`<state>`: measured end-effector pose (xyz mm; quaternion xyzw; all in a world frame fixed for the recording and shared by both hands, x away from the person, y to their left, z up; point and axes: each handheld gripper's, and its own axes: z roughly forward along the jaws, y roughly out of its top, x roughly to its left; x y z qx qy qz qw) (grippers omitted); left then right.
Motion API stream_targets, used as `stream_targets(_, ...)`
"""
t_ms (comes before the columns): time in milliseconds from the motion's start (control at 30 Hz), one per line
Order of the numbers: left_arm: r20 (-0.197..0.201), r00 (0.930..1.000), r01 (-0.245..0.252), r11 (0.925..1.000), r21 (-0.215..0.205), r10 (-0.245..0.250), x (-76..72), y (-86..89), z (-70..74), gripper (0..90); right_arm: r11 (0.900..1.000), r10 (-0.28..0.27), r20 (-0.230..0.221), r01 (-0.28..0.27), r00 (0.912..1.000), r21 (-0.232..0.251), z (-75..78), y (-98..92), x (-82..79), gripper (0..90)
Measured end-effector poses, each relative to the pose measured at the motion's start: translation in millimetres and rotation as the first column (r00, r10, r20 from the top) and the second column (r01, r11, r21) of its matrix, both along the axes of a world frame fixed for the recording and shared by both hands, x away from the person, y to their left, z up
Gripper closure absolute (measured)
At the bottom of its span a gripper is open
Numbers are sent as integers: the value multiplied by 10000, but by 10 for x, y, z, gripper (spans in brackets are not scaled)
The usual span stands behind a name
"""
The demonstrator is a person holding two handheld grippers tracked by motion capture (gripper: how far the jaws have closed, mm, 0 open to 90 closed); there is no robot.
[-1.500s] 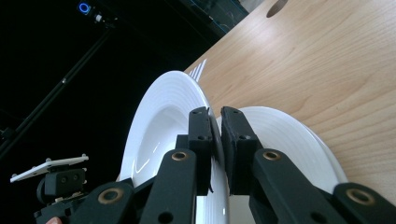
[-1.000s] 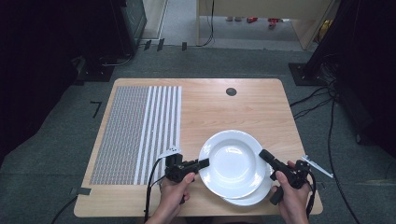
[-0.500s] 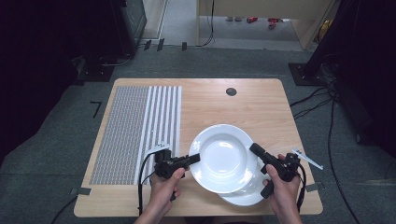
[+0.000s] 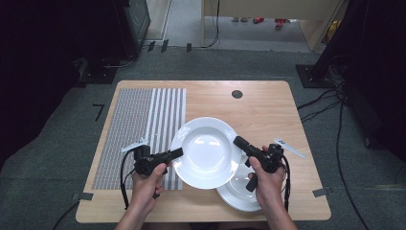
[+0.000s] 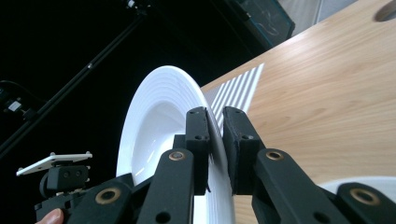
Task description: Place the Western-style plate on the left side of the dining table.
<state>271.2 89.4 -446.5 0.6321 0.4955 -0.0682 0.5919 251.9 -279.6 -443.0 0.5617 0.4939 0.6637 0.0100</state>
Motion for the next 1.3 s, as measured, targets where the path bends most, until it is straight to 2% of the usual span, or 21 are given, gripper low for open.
stream_targets(33,7,10000,-45,10000,-14,45,9,47,11,801,10000,0,0,0,10000,0,0,0,0,822)
stream_targets(67,72,9998,-180,9998,20,180,28,144,33,800,9999,81,-22,-80,10000,61,16,94,46,823)
stream_targets(167,158,9996,-239,9997,-49,240,46,236,52,802,9999,125,-3,-125,9999,71,28,185,86,822)
stream_targets(200,192,9993,-319,9995,-20,320,63,347,75,803,9996,258,-11,-258,9997,110,38,300,136,822)
stream_targets(267,221,9989,-408,9992,11,408,71,409,87,802,9995,292,-33,-292,9996,124,41,342,152,821)
stream_targets(300,236,9984,-523,9986,12,523,82,508,107,803,9993,382,-89,-382,9992,-7,48,465,200,818)
stream_targets(333,236,9984,-523,9986,12,523,82,508,107,804,9993,382,-89,-382,9992,-7,48,465,200,818)
stream_targets(367,318,9974,-650,9978,146,645,85,601,129,803,9987,500,-154,-500,9986,46,46,560,244,817)
stream_targets(400,318,9974,-650,9978,146,645,85,601,129,802,9987,500,-154,-500,9986,46,46,560,244,817)
stream_targets(433,348,9968,-732,9972,169,726,88,645,139,802,9979,643,-180,-642,9978,45,45,652,286,816)
stream_targets(500,373,9952,-907,9957,174,900,111,785,155,802,9972,745,-224,-744,9970,43,48,736,319,817)
stream_targets(533,373,9952,-907,9957,174,900,111,785,155,800,9972,745,-224,-744,9970,43,48,736,319,817)
stream_targets(567,369,9942,-1021,9947,135,1015,131,873,159,800,9963,860,-242,-862,9960,-67,53,840,360,819)
stream_targets(600,369,9942,-1021,9947,135,1015,131,873,159,799,9963,860,-242,-862,9960,-67,53,840,360,819)
stream_targets(667,369,9921,-1206,9927,88,1202,151,999,159,799,9948,1014,-330,-1018,9943,-99,62,974,408,821)
stream_targets(900,289,9890,-1449,9894,44,1447,208,1201,139,798,9924,1201,-529,-1213,9913,-203,47,1230,518,822)
stream_targets(1033,223,9845,-1741,9847,74,1739,271,1360,124,798,9912,1297,-724,-1311,9889,-158,16,1364,605,820)
stream_targets(1100,203,9840,-1774,9841,76,1772,279,1384,122,800,9903,1352,-809,-1374,9875,-218,-1,1434,647,817)
stream_targets(1200,-28,9825,-1861,9824,-146,1861,341,1520,100,812,9891,1414,-952,-1446,9854,-272,-31,1531,715,812)
stream_targets(1300,-74,9804,-1970,9804,-14,1970,397,1582,99,816,9883,1457,-1111,-1498,9831,-297,-75,1624,799,805)
